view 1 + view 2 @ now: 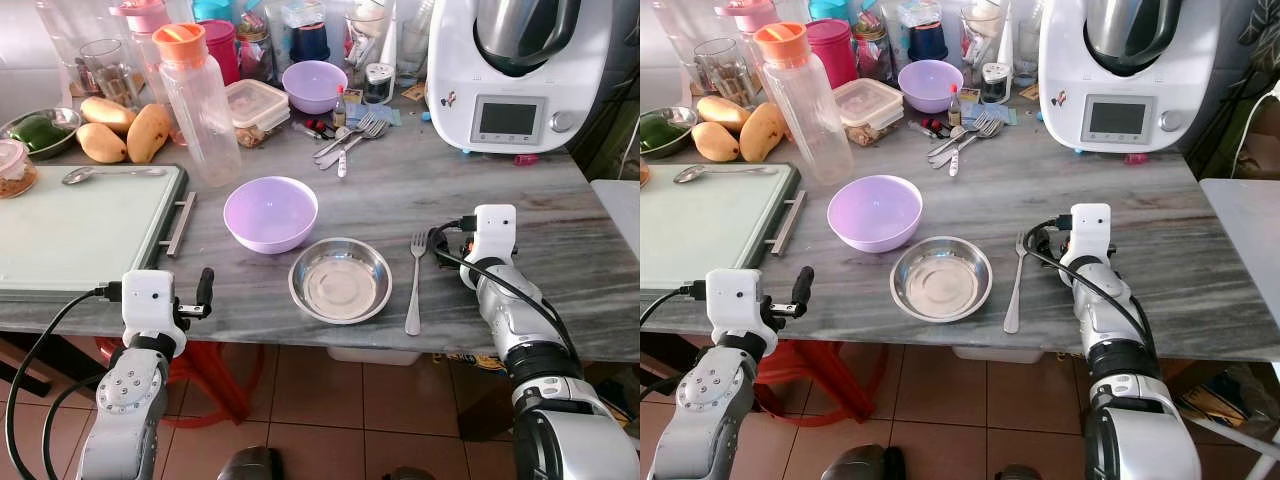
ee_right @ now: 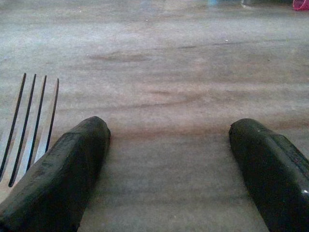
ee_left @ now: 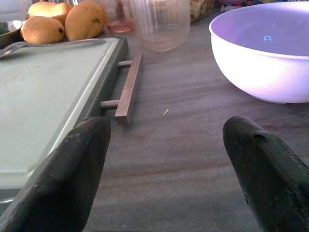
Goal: Setting the table
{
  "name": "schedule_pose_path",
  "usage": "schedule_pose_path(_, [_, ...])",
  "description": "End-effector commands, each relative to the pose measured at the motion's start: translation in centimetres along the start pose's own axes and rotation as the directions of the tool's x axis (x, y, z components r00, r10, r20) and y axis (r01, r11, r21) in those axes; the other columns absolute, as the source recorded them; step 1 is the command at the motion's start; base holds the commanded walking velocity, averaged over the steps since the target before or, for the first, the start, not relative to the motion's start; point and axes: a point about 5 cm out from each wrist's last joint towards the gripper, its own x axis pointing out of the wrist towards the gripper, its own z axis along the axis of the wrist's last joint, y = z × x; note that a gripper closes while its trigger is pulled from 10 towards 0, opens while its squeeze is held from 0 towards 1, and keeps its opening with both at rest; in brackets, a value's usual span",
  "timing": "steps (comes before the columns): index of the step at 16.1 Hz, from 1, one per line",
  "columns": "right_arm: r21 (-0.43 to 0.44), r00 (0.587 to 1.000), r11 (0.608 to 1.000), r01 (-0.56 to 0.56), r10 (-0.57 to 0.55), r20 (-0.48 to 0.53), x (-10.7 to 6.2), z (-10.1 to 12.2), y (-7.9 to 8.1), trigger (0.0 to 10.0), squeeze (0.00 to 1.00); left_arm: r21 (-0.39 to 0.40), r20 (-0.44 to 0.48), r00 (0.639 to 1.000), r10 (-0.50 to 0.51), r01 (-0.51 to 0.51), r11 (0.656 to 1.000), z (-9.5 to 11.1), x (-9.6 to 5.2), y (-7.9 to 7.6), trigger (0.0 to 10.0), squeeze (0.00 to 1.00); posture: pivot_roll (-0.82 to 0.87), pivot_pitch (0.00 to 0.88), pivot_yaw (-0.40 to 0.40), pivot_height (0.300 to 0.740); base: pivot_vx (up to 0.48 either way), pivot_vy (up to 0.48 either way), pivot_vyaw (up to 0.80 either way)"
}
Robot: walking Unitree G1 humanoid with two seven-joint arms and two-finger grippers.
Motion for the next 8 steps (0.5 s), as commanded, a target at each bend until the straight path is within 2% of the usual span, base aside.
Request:
schedule_pose_path(1, [-0.004,1.0,1.0,-0.014,0.014,-0.026,0.0,-0.4,0.2,10.0,0.16,-0.002,0.005,1.0,-0.002,0.002,1.0,0.3,0.1,0.0,10.0,0.0,0.03,0.049,0.051,0.74,0.0,0.0,0.0])
schedule_pose_path(8, [0.015,0.998,0.998,-0.063,0.063,0.015,0.4,0.4,1.3,10.0,0.16,-0.007,0.005,1.0,-0.012,0.012,1.0,0.2,0.2,-0.2,10.0,0.0,0.03,0.046,0.055,0.74,0.0,0.0,0.0])
